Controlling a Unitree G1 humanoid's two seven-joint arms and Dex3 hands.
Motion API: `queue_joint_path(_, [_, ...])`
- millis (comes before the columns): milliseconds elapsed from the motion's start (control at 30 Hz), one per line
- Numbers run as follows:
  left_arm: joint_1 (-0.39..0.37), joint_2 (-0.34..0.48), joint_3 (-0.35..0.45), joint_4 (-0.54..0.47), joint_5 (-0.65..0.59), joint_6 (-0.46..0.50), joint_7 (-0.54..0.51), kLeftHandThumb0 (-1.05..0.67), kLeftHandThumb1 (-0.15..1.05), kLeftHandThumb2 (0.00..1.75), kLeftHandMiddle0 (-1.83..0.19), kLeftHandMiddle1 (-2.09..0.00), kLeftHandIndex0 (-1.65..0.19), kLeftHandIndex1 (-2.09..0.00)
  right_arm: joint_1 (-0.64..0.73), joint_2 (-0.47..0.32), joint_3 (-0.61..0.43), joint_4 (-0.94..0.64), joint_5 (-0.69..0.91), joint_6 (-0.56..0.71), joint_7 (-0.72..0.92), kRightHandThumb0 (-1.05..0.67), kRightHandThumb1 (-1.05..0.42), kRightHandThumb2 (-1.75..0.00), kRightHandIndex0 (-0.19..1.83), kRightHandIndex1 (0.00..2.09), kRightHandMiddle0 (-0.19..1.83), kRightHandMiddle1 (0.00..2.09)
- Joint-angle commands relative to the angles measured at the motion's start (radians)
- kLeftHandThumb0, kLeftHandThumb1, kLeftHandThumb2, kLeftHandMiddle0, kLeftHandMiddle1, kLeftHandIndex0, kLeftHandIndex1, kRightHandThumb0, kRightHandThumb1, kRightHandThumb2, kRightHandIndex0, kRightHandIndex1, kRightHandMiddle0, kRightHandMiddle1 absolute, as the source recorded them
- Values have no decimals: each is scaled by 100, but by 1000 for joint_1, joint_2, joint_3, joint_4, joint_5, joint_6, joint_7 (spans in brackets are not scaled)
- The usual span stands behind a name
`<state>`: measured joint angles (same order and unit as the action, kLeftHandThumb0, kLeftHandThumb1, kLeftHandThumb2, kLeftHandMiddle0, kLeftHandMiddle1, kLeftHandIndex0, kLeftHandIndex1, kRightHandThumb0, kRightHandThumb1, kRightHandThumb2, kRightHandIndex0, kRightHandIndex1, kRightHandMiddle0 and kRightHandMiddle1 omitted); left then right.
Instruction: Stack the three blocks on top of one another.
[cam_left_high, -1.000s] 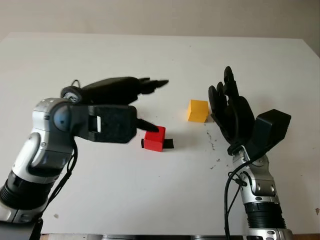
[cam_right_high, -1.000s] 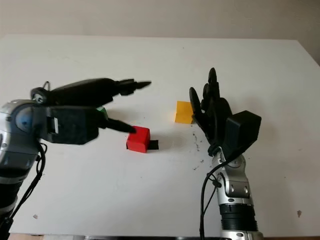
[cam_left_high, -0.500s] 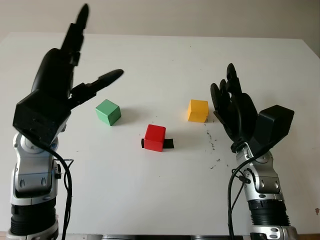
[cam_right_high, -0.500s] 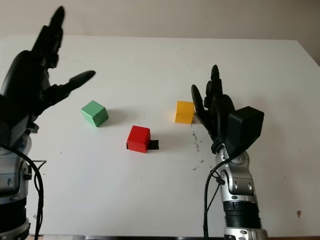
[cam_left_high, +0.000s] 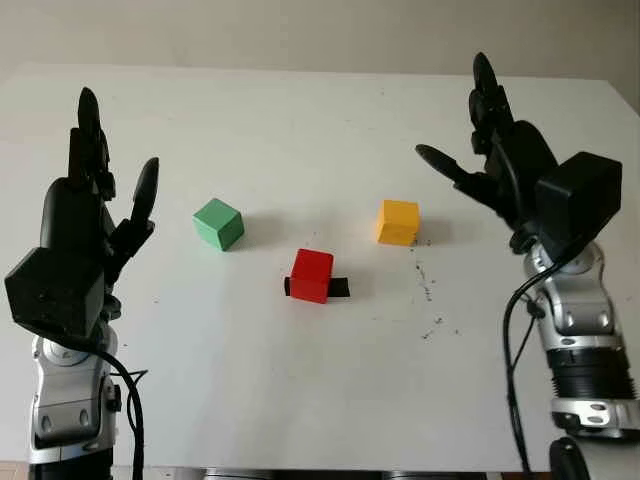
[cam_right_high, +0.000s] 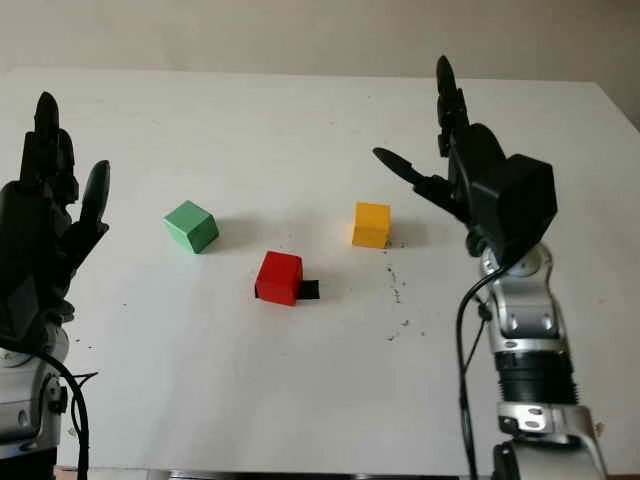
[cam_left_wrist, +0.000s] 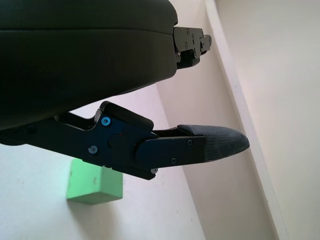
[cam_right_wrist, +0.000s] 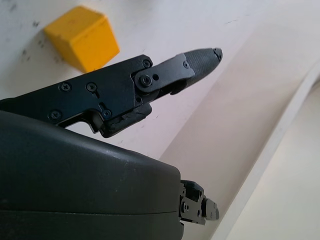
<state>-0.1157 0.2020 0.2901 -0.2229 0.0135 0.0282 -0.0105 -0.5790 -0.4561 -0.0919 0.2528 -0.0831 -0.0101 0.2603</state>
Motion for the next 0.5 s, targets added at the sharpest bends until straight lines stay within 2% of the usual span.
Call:
queue_joint_path(0, [26,-20,-8,-13,-22,-26,2,-66,105,57,18,-4,17,0,-20,-31,28,9,-37,-25,7,-71,-88,-4,-10,8,-5,9])
queue_joint_path(233, [48,-58,-17,-20,-50,-39,24,-65,105,58,19,-3,19,0,-44,-74,126,53,-191,-56,5,-77,-86,-5,-2,10,4,11])
queue_joint_path(467, [35,-50,-18,-22,-35,-35,56,-68,105,58,19,0,19,0,-55,-109,194,79,-253,-93,75,-71,-83,-4,-6,6,3,8])
